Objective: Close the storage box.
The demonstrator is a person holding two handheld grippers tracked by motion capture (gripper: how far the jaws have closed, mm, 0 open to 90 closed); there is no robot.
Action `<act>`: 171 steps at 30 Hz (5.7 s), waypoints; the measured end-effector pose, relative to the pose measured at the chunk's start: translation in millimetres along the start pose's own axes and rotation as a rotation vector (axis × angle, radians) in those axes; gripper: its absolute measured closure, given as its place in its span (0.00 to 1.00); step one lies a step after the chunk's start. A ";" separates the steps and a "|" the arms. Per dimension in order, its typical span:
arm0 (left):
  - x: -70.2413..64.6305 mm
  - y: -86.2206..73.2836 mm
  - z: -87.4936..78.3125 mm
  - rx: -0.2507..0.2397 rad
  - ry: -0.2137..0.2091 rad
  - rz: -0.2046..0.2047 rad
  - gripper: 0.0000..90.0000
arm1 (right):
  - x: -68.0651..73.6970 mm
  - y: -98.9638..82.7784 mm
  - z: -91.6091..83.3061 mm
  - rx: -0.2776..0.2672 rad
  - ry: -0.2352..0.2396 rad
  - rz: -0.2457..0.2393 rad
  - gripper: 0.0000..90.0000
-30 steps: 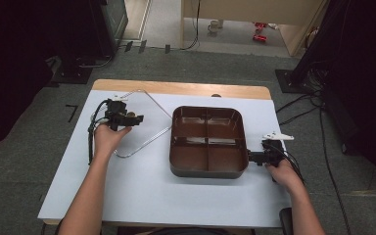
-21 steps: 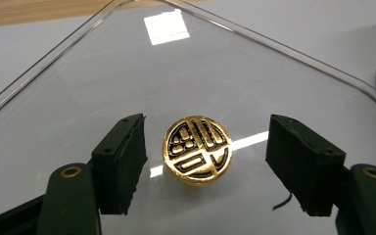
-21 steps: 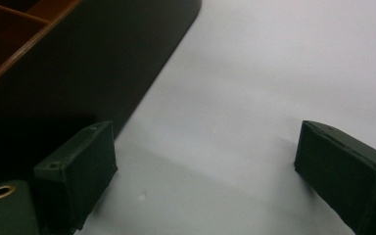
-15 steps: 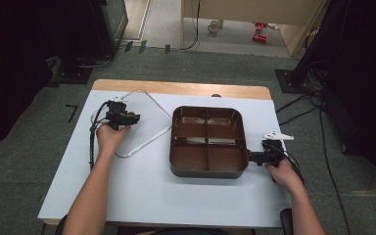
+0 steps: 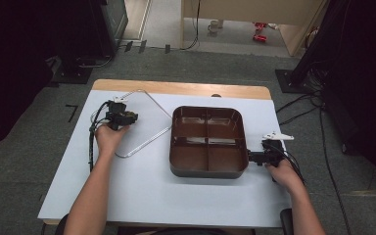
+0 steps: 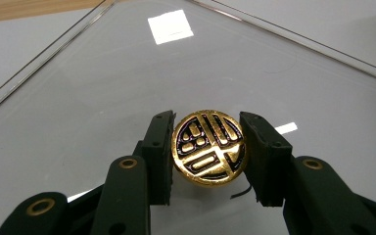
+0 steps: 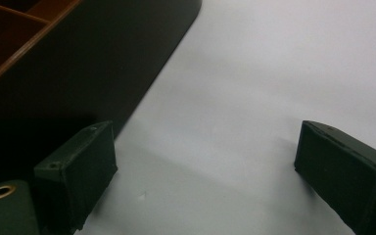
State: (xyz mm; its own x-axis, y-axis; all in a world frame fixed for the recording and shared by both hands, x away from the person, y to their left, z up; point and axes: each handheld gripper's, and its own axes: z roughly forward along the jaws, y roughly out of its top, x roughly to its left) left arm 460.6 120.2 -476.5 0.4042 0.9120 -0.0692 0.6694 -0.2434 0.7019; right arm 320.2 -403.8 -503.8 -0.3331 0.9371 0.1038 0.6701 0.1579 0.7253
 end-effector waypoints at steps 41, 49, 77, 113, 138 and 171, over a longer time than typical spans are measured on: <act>-28.2 45.4 -107.3 -0.110 -0.111 0.047 0.66 | -0.9 0.0 -0.3 -0.001 0.007 0.004 0.08; -60.9 54.2 -111.5 -0.126 -0.173 0.121 0.66 | -0.7 -0.1 -0.3 -0.001 0.007 0.007 0.08; -166.4 40.7 -61.1 -0.073 -0.380 0.285 0.66 | -1.4 0.0 -0.3 -0.003 0.012 0.007 0.08; -240.2 50.2 -6.9 0.007 -0.546 0.528 0.66 | 1.2 0.0 0.3 0.004 -0.010 -0.007 0.09; -232.9 48.2 -0.3 0.032 -0.575 0.469 0.55 | 1.4 0.0 0.3 0.005 -0.011 -0.008 0.09; -186.6 35.4 -62.2 -0.055 -0.490 0.329 0.27 | -0.1 -0.1 -0.1 0.000 0.001 -0.001 0.08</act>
State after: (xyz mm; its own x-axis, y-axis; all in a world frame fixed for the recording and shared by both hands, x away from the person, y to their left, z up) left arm 370.1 -38.1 -394.6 0.8349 0.5291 -0.1517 0.4317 -0.4584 0.7769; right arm 320.1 -404.0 -503.8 -0.3348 0.9365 0.1038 0.6695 0.1590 0.7256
